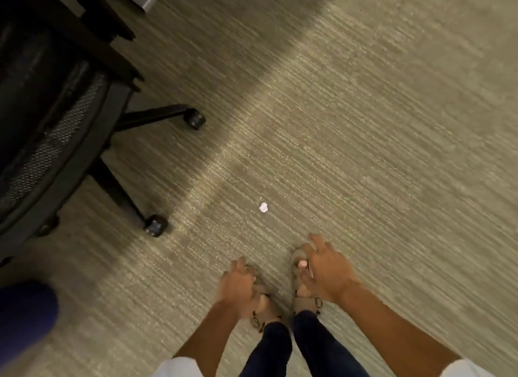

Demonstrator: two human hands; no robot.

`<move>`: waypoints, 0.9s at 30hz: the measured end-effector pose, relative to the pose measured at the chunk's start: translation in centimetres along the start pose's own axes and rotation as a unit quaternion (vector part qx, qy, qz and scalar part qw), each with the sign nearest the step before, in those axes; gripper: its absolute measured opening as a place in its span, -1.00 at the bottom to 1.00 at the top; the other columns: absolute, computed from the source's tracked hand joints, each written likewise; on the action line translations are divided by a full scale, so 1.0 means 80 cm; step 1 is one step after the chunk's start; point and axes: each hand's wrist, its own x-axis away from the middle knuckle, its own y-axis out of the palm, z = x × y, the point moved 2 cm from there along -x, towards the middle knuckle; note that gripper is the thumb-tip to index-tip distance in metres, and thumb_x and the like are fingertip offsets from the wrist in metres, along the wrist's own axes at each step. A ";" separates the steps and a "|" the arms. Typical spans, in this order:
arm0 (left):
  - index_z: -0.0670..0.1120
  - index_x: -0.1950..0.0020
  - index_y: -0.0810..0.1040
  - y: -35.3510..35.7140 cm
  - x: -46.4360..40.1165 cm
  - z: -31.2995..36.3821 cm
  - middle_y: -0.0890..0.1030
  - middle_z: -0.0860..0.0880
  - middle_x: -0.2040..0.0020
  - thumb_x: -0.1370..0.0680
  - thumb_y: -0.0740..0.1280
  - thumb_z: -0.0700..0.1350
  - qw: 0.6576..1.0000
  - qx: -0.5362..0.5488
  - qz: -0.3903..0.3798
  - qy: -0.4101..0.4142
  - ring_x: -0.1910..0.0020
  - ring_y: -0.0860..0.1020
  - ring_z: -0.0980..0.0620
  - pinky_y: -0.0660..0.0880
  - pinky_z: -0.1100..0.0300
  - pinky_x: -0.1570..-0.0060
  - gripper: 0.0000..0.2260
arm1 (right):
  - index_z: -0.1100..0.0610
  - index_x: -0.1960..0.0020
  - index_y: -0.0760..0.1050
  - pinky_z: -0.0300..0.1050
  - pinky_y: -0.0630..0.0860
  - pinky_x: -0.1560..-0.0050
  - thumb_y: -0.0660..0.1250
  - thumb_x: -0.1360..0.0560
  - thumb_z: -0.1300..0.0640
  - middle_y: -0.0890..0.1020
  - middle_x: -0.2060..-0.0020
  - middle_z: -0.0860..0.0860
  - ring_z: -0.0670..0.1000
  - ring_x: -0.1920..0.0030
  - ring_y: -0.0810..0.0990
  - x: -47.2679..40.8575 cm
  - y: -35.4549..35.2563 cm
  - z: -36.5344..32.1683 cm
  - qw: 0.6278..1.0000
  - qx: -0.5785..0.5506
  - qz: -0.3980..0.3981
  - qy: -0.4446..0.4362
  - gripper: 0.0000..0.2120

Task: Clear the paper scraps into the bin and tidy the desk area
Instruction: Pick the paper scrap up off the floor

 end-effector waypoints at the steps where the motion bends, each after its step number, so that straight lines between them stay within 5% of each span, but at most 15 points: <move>1: -0.08 -0.44 0.39 0.007 -0.025 0.000 0.14 -0.14 -0.57 -0.57 0.26 0.04 1.000 -0.005 -0.004 -0.003 -0.49 0.22 -0.13 0.45 -0.01 -0.32 -0.54 | 0.04 -0.44 0.29 0.08 0.51 -0.27 0.22 -0.61 -0.03 0.14 -0.53 0.05 0.13 -0.39 0.38 -0.009 0.014 0.008 1.000 -0.007 -0.001 -0.002 -0.57; 8: 0.02 -0.57 0.21 0.021 -0.178 0.010 -0.13 -0.20 -0.63 -0.55 0.35 0.13 1.000 -0.005 0.024 -0.018 -0.59 -0.02 -0.26 0.29 -0.12 -0.47 -0.35 | 0.05 -0.49 0.24 0.05 0.53 -0.25 0.13 -0.62 -0.14 0.06 -0.58 0.04 0.12 -0.43 0.35 -0.057 0.071 0.070 1.000 -0.016 -0.003 0.011 -0.50; 20: -0.14 -0.60 0.08 0.017 -0.302 0.033 -0.03 -0.16 -0.60 -0.55 0.35 0.16 0.998 0.016 0.025 -0.060 -0.55 0.08 -0.22 0.31 -0.14 -0.45 -0.24 | 0.03 -0.49 0.24 -0.08 0.55 -0.17 0.16 -0.59 -0.20 0.09 -0.55 -0.01 0.03 -0.28 0.51 -0.077 0.093 0.139 0.999 -0.044 0.023 0.009 -0.46; 24: -0.24 -0.40 0.41 0.021 -0.289 0.036 0.06 -0.09 -0.59 -0.58 0.38 0.01 0.991 0.115 0.052 -0.054 -0.48 0.27 -0.15 0.36 -0.03 -0.44 -0.51 | 0.02 -0.49 0.23 -0.11 0.55 -0.16 0.17 -0.60 -0.19 0.08 -0.55 -0.02 0.01 -0.30 0.50 -0.074 0.090 0.141 0.998 -0.060 0.030 -0.005 -0.46; 27: -0.20 -0.15 0.57 0.016 -0.254 0.046 0.44 -0.05 -0.31 -0.56 0.41 -0.19 0.936 0.329 0.104 -0.068 -0.15 0.54 0.00 0.50 0.25 -0.17 -0.81 | 0.03 -0.47 0.27 -0.13 0.54 -0.10 0.21 -0.60 -0.15 0.14 -0.52 -0.03 0.00 -0.22 0.54 -0.061 0.074 0.132 0.995 -0.088 0.039 -0.006 -0.50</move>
